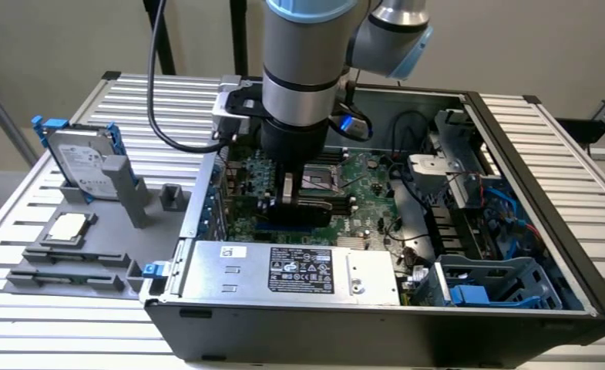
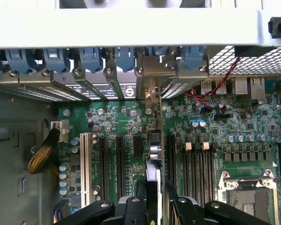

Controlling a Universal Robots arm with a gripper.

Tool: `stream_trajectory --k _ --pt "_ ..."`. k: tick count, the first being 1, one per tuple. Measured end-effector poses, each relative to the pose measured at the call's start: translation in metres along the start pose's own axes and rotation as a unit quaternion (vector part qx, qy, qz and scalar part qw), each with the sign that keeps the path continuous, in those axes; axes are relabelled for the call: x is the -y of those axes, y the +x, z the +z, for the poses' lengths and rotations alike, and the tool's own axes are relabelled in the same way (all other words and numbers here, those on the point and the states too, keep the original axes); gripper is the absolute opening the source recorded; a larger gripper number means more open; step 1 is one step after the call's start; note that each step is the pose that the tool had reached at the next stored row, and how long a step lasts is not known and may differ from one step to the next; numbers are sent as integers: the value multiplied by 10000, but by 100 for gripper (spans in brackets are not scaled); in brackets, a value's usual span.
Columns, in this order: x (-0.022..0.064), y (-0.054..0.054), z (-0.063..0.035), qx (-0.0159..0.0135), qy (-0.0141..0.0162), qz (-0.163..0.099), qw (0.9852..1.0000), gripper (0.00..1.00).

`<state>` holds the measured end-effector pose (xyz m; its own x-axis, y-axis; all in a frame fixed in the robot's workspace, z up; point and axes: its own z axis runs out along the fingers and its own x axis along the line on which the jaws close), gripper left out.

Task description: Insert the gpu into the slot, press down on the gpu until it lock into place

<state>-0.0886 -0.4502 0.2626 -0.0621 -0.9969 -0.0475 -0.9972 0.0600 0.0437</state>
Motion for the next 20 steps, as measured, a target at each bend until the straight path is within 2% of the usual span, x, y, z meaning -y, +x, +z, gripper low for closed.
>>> stream_trajectory --k 20 --pt "32 15 62 -7 -67 4 10000 26"
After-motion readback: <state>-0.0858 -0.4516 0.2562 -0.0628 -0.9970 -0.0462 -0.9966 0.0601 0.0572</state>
